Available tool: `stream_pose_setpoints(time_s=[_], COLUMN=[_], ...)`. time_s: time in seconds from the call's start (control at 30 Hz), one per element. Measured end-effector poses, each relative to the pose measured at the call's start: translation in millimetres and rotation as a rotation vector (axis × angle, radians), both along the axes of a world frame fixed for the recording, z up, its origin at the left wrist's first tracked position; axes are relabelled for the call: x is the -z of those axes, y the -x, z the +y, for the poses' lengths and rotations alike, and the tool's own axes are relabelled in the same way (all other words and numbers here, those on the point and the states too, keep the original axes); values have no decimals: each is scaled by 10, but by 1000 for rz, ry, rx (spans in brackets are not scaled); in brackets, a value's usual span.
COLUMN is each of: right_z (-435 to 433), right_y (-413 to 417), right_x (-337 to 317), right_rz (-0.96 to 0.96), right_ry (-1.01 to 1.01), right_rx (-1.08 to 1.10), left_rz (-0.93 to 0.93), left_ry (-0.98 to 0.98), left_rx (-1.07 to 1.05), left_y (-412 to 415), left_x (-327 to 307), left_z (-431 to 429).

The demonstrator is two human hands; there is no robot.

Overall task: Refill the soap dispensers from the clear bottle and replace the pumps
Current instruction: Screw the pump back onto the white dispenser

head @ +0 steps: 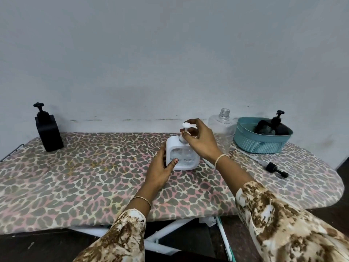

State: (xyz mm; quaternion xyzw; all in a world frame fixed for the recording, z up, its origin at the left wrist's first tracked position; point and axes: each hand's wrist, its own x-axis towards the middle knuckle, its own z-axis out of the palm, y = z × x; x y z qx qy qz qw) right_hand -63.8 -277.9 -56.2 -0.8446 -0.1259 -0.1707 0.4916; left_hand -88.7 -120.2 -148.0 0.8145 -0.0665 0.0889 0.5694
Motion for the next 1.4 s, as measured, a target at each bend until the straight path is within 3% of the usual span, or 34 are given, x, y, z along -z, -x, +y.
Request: stream_pose_setpoints(time_s=[0.4,0.5,0.7,0.93,1.1,1.23,1.4], right_z=[110,193,220,240,285,294,312], right_y=[145,199,256,155,133,161,136], right_x=[128,166,255,308,285,358,251], right_rz=[-207,-195,-182,-116,-11,-48,-5], right_ry=[61,106,-51,209,108,180,91], right_rx=[299,242,428,418,456,359,518], left_rz=[-39,-36,-48,-63,-47,-46,-9], left_ry=[-87,-91,-123,-116,-103,-108,-65], left_rx=[-24,-27,-29,-28,-29,-34,-30], left_y=[-24,-36,-42,-46,-42,-33,-43], left_x=[30,40,51,45,54,58,65], left_z=[-15,-15,-22,-18,-17,-15,-17])
